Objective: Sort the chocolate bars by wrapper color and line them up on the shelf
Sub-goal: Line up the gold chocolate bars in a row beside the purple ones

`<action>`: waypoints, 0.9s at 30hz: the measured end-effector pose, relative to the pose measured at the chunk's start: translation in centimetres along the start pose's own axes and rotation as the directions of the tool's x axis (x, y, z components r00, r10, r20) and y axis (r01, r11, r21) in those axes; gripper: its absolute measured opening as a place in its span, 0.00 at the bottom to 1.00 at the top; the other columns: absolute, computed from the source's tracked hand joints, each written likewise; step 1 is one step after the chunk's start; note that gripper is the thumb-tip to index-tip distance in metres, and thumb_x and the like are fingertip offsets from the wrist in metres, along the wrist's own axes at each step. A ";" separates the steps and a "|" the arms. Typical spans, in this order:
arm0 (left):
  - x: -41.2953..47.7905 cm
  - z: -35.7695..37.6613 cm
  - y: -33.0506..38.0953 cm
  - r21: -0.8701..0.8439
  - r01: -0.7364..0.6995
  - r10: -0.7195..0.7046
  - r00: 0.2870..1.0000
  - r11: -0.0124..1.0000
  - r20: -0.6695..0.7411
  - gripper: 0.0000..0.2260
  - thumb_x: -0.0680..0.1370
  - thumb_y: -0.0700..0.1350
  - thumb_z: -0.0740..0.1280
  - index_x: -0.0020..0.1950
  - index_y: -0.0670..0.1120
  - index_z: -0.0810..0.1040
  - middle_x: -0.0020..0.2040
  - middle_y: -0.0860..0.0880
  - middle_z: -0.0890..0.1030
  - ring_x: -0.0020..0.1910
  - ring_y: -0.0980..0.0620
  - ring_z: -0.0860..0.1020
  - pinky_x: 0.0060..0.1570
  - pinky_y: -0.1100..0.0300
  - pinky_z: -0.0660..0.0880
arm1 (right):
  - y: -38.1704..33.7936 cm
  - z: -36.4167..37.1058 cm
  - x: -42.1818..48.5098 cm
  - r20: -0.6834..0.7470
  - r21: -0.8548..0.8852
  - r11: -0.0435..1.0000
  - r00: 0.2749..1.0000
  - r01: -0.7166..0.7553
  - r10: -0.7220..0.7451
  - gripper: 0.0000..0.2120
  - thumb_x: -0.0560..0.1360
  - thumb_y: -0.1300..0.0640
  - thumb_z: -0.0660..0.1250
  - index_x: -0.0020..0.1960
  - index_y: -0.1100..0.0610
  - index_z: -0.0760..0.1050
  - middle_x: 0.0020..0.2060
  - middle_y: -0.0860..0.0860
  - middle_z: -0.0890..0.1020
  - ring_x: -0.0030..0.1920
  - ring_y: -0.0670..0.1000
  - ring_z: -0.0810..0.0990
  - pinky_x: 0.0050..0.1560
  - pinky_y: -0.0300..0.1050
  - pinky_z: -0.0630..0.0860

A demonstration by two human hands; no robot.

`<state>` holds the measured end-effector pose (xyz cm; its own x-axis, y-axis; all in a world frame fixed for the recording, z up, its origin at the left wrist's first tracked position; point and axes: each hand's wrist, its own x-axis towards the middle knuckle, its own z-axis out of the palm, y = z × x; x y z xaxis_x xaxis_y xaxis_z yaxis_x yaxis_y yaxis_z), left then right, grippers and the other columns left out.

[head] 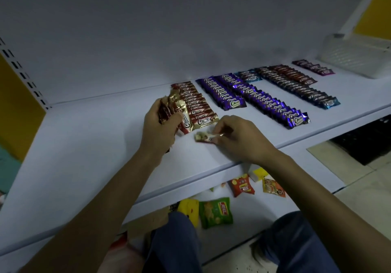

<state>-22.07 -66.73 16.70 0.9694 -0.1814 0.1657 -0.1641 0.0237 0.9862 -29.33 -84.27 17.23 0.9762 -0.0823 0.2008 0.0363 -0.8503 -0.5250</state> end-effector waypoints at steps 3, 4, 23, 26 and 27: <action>0.1 -0.1 0.0 -0.020 -0.003 0.003 1.000 1.000 -0.014 0.08 0.78 0.38 0.66 0.48 0.52 0.74 0.34 0.54 0.79 0.25 0.56 0.70 0.20 0.65 0.66 | 0.3 -0.4 0.0 -0.085 0.183 0.980 0.992 -0.076 0.093 0.02 0.75 0.59 0.65 0.47 0.54 0.73 0.40 0.46 0.79 0.40 0.48 0.77 0.40 0.43 0.72; 0.0 0.0 0.0 -0.014 0.000 0.000 1.000 1.000 -0.012 0.08 0.78 0.38 0.66 0.47 0.52 0.74 0.34 0.54 0.79 0.24 0.57 0.70 0.20 0.65 0.66 | 0.4 -0.6 0.0 -0.101 0.264 0.960 0.987 -0.093 0.123 0.03 0.74 0.61 0.66 0.47 0.54 0.74 0.39 0.46 0.80 0.40 0.48 0.78 0.40 0.43 0.73; 0.0 0.0 -0.1 -0.019 0.013 -0.013 1.000 1.000 -0.018 0.07 0.79 0.39 0.66 0.56 0.46 0.74 0.38 0.50 0.78 0.24 0.59 0.72 0.21 0.67 0.67 | 0.4 -2.3 3.1 0.284 -0.123 0.991 0.959 0.050 -0.014 0.10 0.77 0.60 0.65 0.54 0.53 0.83 0.46 0.44 0.82 0.46 0.46 0.76 0.53 0.47 0.74; 0.1 0.0 -0.3 -0.016 0.013 -0.013 1.000 1.000 -0.020 0.09 0.78 0.40 0.66 0.58 0.46 0.74 0.40 0.50 0.78 0.26 0.57 0.72 0.21 0.68 0.68 | 0.4 -2.2 2.6 0.238 -0.170 0.985 0.971 0.043 -0.002 0.10 0.75 0.52 0.69 0.55 0.50 0.82 0.50 0.43 0.80 0.52 0.47 0.76 0.56 0.49 0.71; 0.1 0.0 -0.3 -0.017 0.011 -0.011 1.000 1.000 -0.019 0.09 0.78 0.39 0.66 0.58 0.47 0.74 0.41 0.50 0.78 0.28 0.57 0.73 0.22 0.69 0.68 | 0.6 -2.2 2.5 0.225 -0.195 0.980 0.974 0.045 0.000 0.09 0.74 0.51 0.70 0.53 0.49 0.82 0.48 0.41 0.78 0.52 0.47 0.75 0.57 0.50 0.70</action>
<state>-21.94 -66.77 16.47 0.9745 -0.1629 0.1545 -0.1503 0.0380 0.9879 -27.34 -86.11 19.27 0.9993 0.0368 0.0093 0.0378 -0.9382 -0.3439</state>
